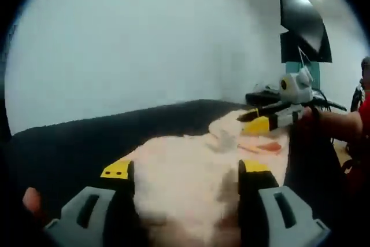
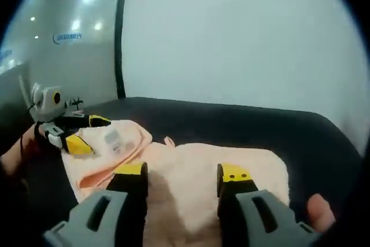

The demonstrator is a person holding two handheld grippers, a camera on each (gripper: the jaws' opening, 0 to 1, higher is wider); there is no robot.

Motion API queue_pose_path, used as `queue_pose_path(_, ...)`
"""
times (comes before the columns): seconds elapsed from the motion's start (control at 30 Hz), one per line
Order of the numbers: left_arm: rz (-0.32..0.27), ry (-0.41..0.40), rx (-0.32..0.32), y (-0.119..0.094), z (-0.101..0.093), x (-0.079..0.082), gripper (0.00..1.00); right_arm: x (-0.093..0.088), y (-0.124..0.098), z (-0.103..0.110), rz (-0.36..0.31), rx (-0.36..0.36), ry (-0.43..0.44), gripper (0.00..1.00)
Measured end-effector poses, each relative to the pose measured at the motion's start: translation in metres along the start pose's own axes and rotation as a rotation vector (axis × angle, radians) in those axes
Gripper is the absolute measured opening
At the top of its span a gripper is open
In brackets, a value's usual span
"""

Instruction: Fold the towel on the table until its edges align and the towel forms a compact rectangular stack.

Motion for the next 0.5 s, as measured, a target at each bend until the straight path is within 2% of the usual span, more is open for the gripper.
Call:
queue_pose_path(0.07,-0.015,0.008,-0.01,0.002,-0.007,0.004,0.79,-0.006,0.002,0.001,0.0,0.015,0.002,0.44)
queue_pose_path(0.13,-0.031,0.006,-0.05,0.001,-0.024,0.006,0.81,-0.005,-0.001,0.001,-0.007,0.031,-0.004,0.43)
queue_pose_path(0.23,-0.018,0.023,-0.067,0.002,-0.018,0.005,0.84,-0.003,0.0,0.0,0.0,0.083,-0.017,0.43)
queue_pose_path(0.27,-0.027,0.026,-0.066,-0.001,-0.018,0.006,0.84,-0.001,-0.009,-0.005,0.0,0.085,-0.013,0.42)
queue_pose_path(0.3,-0.04,0.037,-0.058,-0.007,-0.025,0.008,0.84,0.007,-0.017,-0.011,-0.039,0.061,0.032,0.42)
queue_pose_path(0.33,-0.062,0.064,-0.03,-0.013,-0.025,0.011,0.83,0.017,-0.028,-0.021,-0.102,0.027,0.077,0.4)
queue_pose_path(0.37,-0.099,0.071,0.014,-0.023,-0.015,0.015,0.83,0.023,-0.041,-0.032,-0.12,-0.006,0.169,0.37)
queue_pose_path(0.43,-0.164,0.049,0.073,-0.041,-0.007,0.017,0.83,0.011,-0.069,-0.06,-0.06,-0.11,0.337,0.36)
queue_pose_path(0.5,-0.257,0.02,0.149,-0.059,0.007,0.023,0.81,-0.005,-0.09,-0.089,-0.024,-0.22,0.42,0.36)
Point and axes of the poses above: the point that each gripper's makers call its tool centre point, and the gripper's own axes: y roughly forward along the fingers, z roughly to its left, x roughly out of its top, the point moved 6 cm from there along -y, roughly backward along the fingers, and after that the axes turned 7 degrees about -x, right-handed, at the moved point
